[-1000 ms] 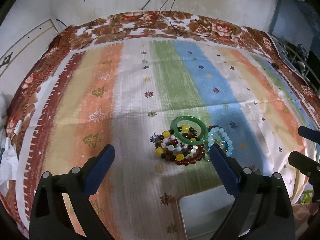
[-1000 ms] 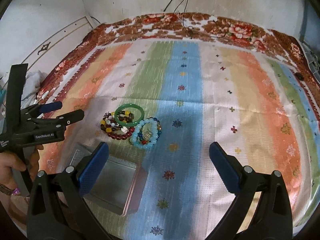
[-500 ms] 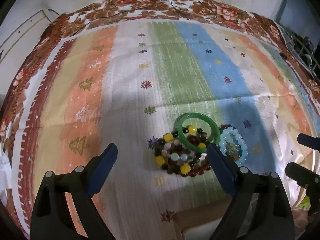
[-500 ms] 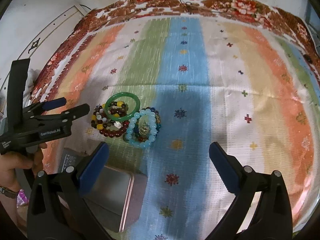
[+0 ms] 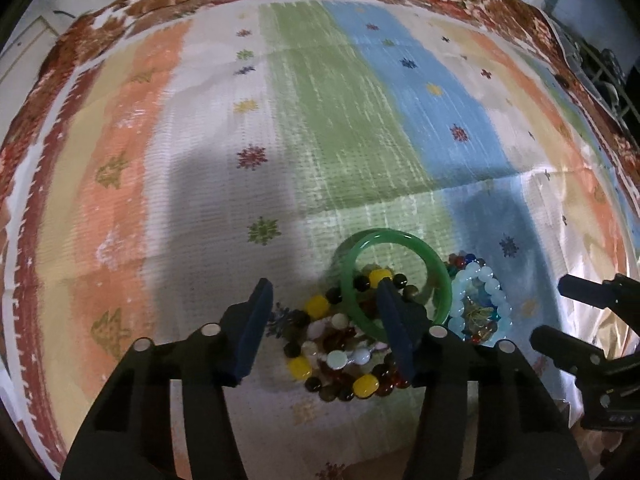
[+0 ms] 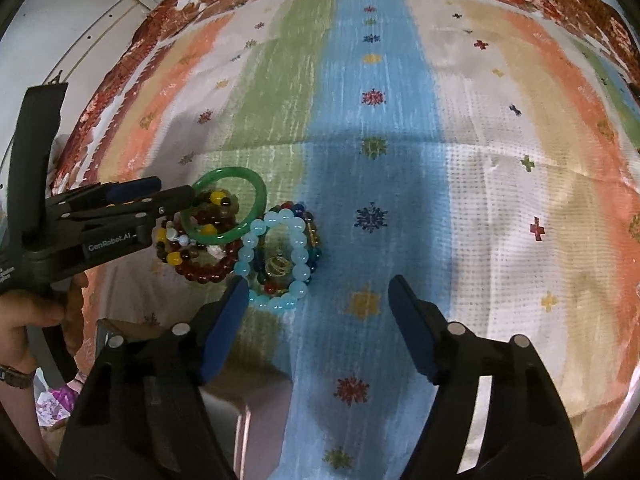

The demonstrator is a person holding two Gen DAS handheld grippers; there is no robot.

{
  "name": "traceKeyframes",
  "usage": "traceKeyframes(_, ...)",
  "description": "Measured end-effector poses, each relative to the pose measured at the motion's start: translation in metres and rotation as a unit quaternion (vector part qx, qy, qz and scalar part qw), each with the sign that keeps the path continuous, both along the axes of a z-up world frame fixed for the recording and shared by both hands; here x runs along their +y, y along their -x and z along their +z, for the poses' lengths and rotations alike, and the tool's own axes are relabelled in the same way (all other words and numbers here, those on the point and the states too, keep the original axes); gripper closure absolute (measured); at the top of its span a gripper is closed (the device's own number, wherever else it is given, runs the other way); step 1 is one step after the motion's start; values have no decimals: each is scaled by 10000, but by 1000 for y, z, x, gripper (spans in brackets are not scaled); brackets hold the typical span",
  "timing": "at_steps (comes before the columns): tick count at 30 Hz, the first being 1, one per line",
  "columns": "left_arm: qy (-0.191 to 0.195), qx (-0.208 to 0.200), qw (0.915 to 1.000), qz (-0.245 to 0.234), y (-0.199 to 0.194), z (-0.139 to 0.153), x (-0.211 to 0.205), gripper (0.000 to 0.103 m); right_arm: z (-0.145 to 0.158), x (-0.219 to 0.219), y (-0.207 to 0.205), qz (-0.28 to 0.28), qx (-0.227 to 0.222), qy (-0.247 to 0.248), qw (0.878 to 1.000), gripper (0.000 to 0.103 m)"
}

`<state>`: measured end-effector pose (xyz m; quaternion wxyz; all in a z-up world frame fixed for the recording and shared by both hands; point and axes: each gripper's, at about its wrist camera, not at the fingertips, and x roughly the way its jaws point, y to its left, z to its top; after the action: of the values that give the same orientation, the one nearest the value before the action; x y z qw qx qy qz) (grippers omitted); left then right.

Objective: Organize jewelry
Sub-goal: 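Grasp the green jade bangle with the left tool while the right tool grasps the light-blue bead bracelet, then lift both held bracelets and carry them over the silver tin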

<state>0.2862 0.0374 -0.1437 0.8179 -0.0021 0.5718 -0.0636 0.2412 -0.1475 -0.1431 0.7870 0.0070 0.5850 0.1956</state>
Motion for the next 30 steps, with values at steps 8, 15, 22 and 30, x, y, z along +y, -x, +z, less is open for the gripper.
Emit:
traceKeyframes(8, -131, 188, 9995, -227, -7, -17, -6, 62, -19, 4, -9, 26, 266, -30, 9996, 48)
traceKeyframes(15, -62, 163, 9992, -361, -6, -18, -8, 76, -28, 10, -12, 95, 411, -102, 9991, 67)
traceKeyframes(22, -21, 125, 9990, -424, -4, -18, -10, 92, -33, 12, -12, 124, 618, -347, 9974, 90)
traceKeyframes(30, 183, -53, 9993, -315, 2, -2, 3, 95, -8, 5, -8, 168, 261, -328, 9990, 90)
